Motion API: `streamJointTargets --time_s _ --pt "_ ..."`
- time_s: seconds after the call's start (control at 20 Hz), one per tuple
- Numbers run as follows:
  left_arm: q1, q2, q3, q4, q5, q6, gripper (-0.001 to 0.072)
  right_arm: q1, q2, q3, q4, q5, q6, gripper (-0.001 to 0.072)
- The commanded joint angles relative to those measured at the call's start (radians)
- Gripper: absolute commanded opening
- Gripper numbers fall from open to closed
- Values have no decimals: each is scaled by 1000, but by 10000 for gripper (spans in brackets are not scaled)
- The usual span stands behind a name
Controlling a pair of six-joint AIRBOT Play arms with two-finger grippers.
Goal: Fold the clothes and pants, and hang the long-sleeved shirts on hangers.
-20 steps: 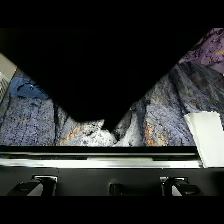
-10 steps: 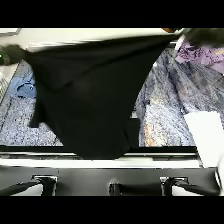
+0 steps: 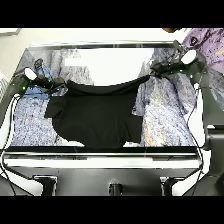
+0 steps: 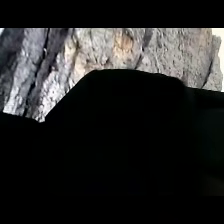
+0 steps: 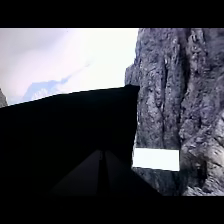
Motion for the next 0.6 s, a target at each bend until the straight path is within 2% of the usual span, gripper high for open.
streamJointTargets --time_s 0.0,0.15,0.25,0.4,0.55 --pt "61 36 34 -24 -163 -11 700 4 -8 1 -29 37 4 30" --pt "143 198 -21 -24 -289 -44 698 4 32 1 -99 92 4 30" --pt "146 343 -180 -26 -301 -68 698 4 56 1 -143 128 3 30" --pt "76 596 -563 -131 -231 -161 698 4 83 1 -192 186 3 30" --pt "-64 806 -917 -256 -84 -274 697 4 95 1 -201 236 3 30"
